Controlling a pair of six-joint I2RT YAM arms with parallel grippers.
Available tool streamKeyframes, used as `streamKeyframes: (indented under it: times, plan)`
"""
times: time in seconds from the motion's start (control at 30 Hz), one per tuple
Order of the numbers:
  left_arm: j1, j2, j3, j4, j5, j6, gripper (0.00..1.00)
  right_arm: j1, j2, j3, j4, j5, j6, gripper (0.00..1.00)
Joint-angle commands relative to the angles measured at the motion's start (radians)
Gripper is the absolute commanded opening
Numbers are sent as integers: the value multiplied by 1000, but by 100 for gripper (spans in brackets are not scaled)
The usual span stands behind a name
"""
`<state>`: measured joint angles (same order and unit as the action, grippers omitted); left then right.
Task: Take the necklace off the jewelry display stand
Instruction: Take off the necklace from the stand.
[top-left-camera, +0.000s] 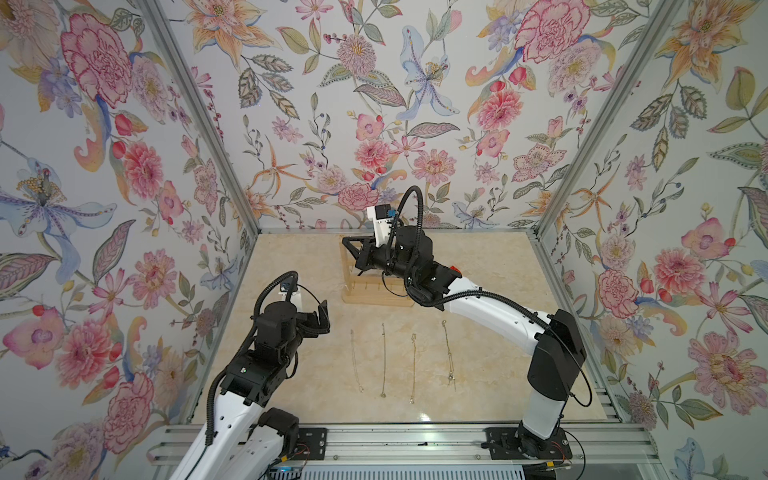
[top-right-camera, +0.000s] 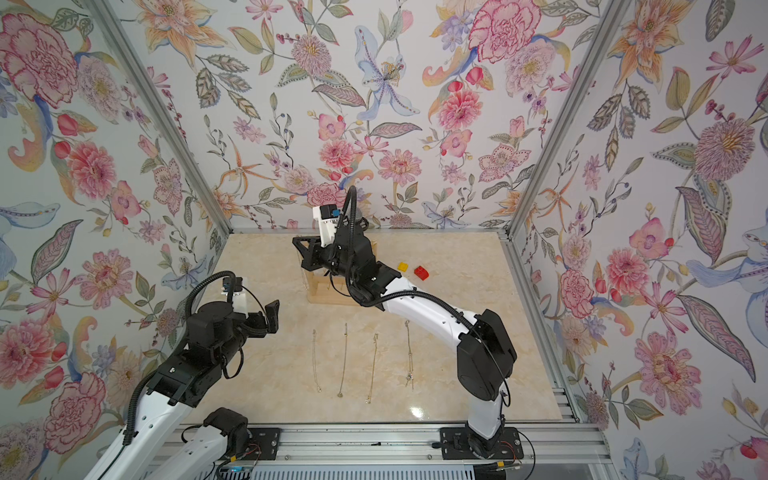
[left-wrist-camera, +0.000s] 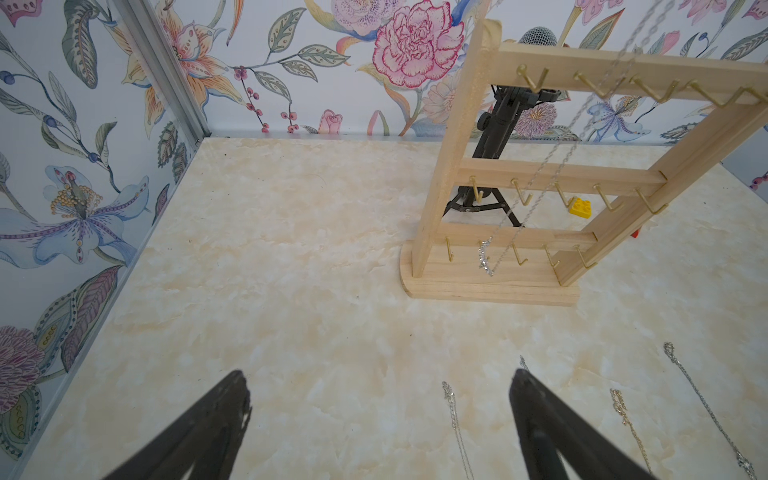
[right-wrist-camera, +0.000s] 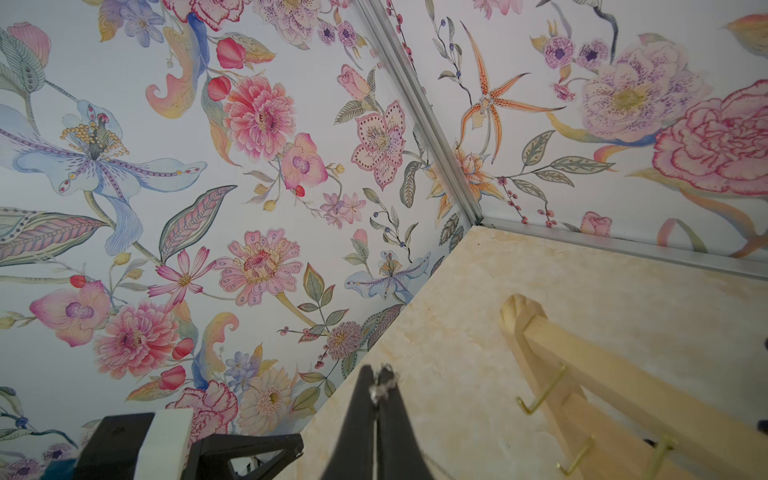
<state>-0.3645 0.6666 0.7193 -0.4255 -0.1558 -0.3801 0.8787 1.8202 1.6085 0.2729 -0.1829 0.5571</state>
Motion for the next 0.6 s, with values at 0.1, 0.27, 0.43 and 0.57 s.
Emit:
streamKeyframes:
  times: [0.1, 0.27, 0.43, 0.57]
  plan:
    - [15, -33, -19, 22, -31, 12, 99, 21, -95, -58, -8, 11, -44, 0]
    - [16, -54, -23, 28, -41, 13, 99, 25, -155, -112, -15, 16, -58, 0]
    - [15, -61, -26, 28, -51, 14, 99, 28, -217, -166, -28, 6, -74, 0]
    - [16, -63, -27, 31, -53, 16, 99, 31, -272, -209, -51, -10, -90, 0]
